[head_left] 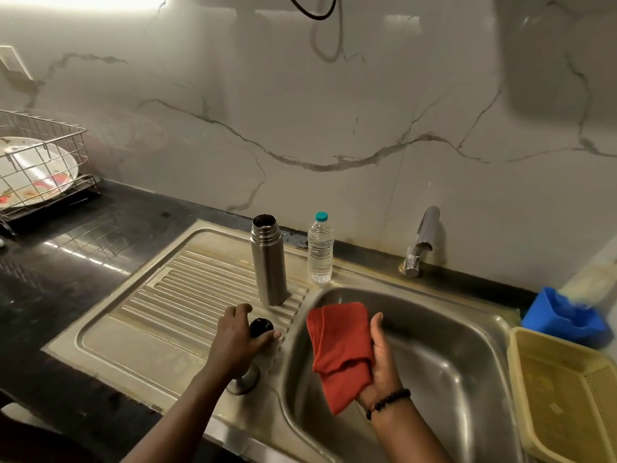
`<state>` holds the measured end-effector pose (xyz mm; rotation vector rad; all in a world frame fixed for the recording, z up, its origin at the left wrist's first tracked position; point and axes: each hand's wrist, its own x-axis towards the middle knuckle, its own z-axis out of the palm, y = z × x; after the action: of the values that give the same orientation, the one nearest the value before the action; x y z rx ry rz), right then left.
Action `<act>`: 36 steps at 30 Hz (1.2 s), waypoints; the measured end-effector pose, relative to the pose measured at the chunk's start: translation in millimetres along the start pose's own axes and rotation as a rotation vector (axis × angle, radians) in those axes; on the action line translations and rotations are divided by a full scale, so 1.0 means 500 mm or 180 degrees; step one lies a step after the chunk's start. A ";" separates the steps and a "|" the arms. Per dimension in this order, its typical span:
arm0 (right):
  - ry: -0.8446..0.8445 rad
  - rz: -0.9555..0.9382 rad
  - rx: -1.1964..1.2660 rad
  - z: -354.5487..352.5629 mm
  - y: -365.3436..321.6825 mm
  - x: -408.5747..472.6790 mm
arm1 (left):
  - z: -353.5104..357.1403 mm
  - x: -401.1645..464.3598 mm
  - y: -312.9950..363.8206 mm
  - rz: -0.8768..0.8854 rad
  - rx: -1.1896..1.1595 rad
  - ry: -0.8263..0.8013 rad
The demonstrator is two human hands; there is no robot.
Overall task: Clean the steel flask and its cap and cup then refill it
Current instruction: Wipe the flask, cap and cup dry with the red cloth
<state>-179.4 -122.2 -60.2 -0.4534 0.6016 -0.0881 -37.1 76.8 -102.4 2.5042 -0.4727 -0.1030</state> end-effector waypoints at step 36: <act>-0.0430 -0.0794 -0.1439 -0.032 -0.107 -0.140 | 0.013 -0.110 0.316 0.0683 -0.2957 -0.1043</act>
<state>-243.5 -161.7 -11.8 -0.9653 0.4273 -0.1585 -138.8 -28.4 -20.8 1.5191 -0.6369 -0.5232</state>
